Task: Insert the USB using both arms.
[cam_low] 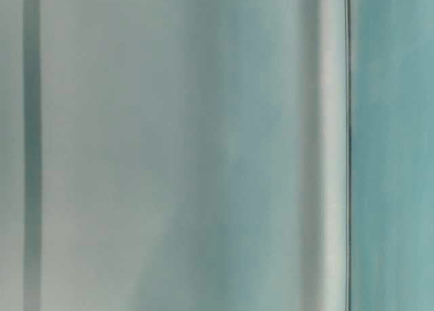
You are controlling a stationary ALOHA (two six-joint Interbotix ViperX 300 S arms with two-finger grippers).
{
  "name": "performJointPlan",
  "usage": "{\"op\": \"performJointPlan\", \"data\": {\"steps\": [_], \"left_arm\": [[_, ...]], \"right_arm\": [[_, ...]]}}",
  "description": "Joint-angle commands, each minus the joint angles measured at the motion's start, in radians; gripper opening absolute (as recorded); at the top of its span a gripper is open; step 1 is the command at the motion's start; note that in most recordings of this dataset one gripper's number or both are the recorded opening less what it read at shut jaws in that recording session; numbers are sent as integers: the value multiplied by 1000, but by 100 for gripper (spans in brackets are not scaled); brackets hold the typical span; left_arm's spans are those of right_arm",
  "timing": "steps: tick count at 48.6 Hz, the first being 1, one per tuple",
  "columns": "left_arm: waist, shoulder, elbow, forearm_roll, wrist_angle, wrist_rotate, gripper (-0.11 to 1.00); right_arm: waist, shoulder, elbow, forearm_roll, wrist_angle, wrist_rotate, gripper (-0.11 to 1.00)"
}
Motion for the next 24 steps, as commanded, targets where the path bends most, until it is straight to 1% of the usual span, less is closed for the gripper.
{"op": "performJointPlan", "data": {"steps": [1, 9, 18, 24], "left_arm": [[-3, 6, -11, 2, 20, -8, 76], [-3, 12, 17, 2, 69, -6, 76], [9, 17, 37, 2, 132, -6, 76], [9, 17, 41, 2, 140, -11, 76]], "right_arm": [[0, 14, 6, 5, -9, 0, 74], [0, 15, 28, 3, -2, -8, 74], [-2, 14, 28, 3, 84, -9, 74], [-2, 14, 28, 3, 97, -9, 74]]}}
